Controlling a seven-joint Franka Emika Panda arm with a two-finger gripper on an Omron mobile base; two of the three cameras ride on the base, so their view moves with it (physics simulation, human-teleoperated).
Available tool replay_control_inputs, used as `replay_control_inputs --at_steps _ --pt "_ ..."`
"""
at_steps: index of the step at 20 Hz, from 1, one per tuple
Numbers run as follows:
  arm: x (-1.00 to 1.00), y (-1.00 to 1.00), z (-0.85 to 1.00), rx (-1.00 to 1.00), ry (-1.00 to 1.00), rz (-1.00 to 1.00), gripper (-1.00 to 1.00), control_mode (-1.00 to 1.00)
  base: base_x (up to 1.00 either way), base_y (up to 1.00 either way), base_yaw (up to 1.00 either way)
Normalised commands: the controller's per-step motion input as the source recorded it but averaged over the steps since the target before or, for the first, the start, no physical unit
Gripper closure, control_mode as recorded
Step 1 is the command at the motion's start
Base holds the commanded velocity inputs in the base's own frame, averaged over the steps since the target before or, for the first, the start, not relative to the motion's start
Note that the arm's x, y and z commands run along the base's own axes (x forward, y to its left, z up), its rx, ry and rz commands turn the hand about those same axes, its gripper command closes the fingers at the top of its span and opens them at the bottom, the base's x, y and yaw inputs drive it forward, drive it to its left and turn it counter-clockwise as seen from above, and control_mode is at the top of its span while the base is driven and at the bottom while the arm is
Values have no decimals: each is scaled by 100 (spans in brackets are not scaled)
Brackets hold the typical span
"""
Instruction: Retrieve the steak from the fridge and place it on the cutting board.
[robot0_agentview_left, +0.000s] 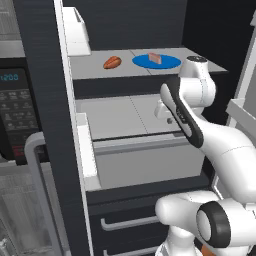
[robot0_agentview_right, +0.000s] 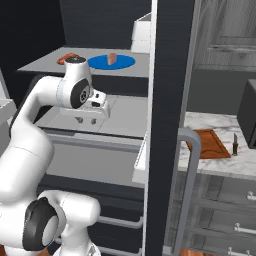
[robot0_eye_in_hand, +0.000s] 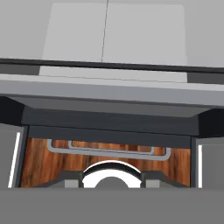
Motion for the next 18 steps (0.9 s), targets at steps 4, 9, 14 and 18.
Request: replay_control_inputs --at_steps 4,9,14,18 --pt "-22 0 2 0 -4 0 -100 -100 0 0 0" --pt "0 9 14 0 -6 1 -100 -100 0 0 0" --pt "1 0 81 0 -17 5 -100 -100 0 0 0" --pt "9 0 99 0 -23 5 -100 -100 0 0 0"
